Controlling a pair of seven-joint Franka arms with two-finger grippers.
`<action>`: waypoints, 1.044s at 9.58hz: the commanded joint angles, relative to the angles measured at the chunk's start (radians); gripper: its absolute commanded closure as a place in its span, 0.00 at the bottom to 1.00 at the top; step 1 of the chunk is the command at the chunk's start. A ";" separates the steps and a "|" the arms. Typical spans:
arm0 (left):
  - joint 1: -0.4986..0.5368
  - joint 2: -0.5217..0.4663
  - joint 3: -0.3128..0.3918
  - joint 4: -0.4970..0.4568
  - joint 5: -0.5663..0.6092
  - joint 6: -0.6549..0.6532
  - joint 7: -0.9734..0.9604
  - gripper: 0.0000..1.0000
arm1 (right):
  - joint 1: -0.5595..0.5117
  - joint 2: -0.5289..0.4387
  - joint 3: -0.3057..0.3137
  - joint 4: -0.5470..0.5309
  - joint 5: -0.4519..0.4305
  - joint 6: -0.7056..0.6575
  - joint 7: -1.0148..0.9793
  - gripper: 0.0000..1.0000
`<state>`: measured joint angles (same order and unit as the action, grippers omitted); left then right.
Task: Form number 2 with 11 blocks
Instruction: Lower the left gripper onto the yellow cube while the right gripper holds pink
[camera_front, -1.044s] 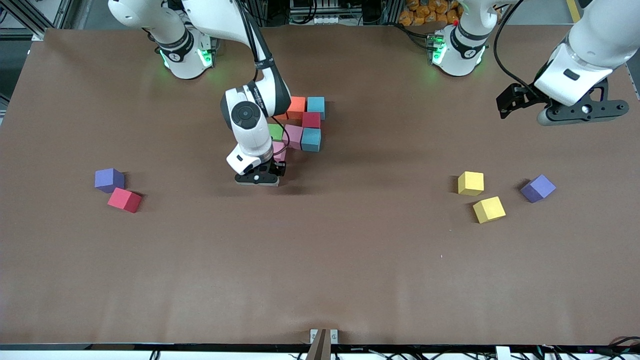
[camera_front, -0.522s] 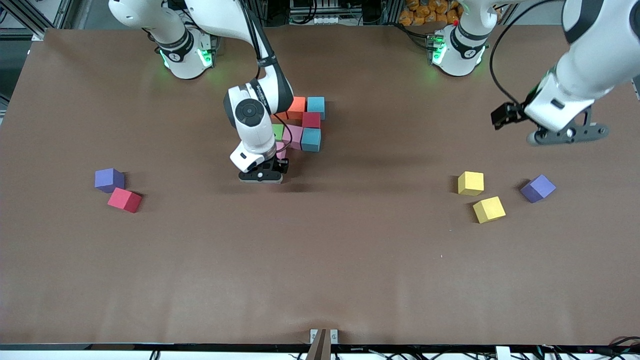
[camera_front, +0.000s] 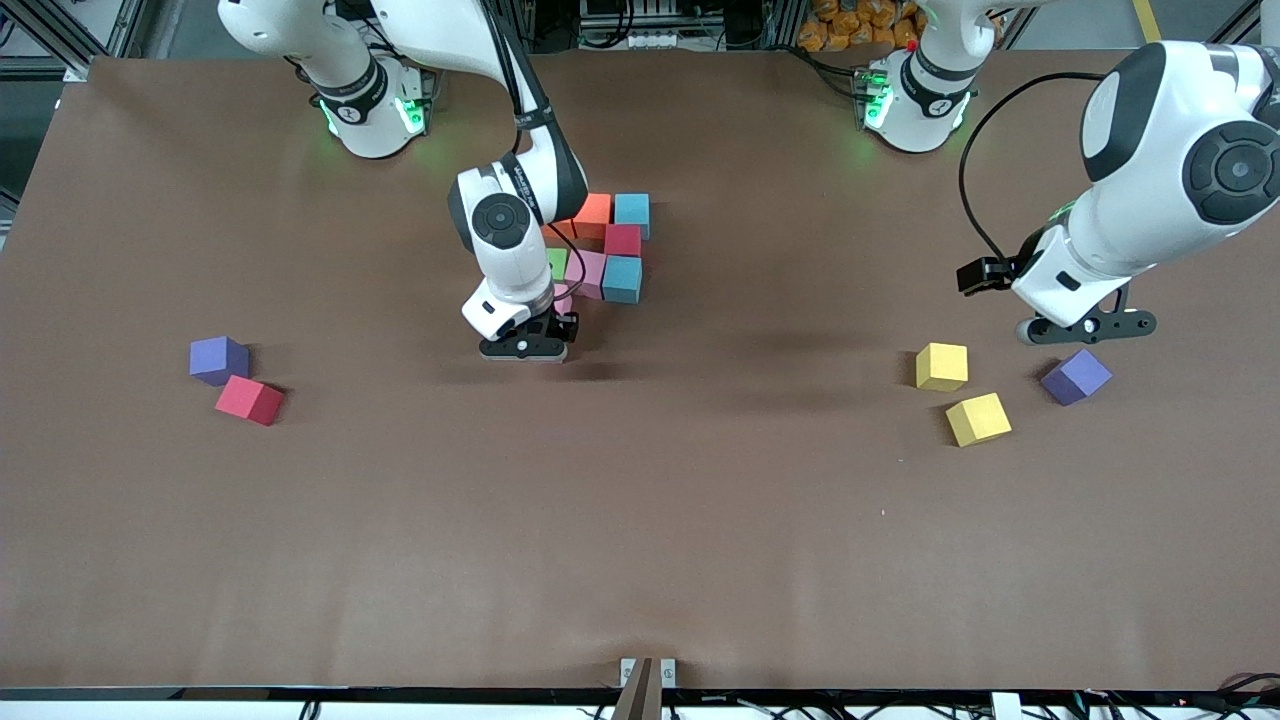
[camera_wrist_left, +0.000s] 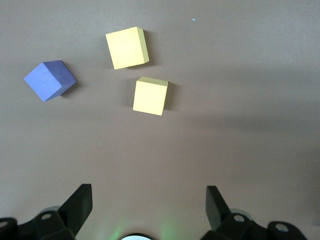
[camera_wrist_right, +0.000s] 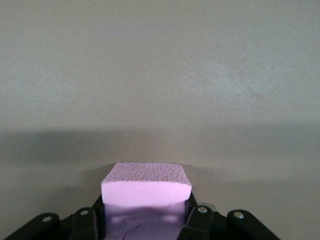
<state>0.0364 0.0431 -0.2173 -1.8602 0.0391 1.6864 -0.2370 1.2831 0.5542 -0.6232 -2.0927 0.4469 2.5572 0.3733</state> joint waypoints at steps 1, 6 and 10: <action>-0.003 -0.002 0.001 -0.013 0.007 0.004 0.021 0.00 | 0.015 -0.039 -0.006 -0.059 -0.002 0.014 -0.008 0.77; -0.003 0.118 0.016 -0.083 0.065 0.174 0.021 0.00 | 0.013 -0.039 -0.006 -0.063 0.001 0.020 0.003 0.78; -0.001 0.210 0.071 -0.168 0.076 0.363 0.146 0.00 | 0.012 -0.037 -0.006 -0.076 0.001 0.040 0.004 0.63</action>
<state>0.0358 0.2348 -0.1784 -2.0202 0.0980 2.0141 -0.1728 1.2835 0.5407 -0.6227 -2.1194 0.4471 2.5813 0.3738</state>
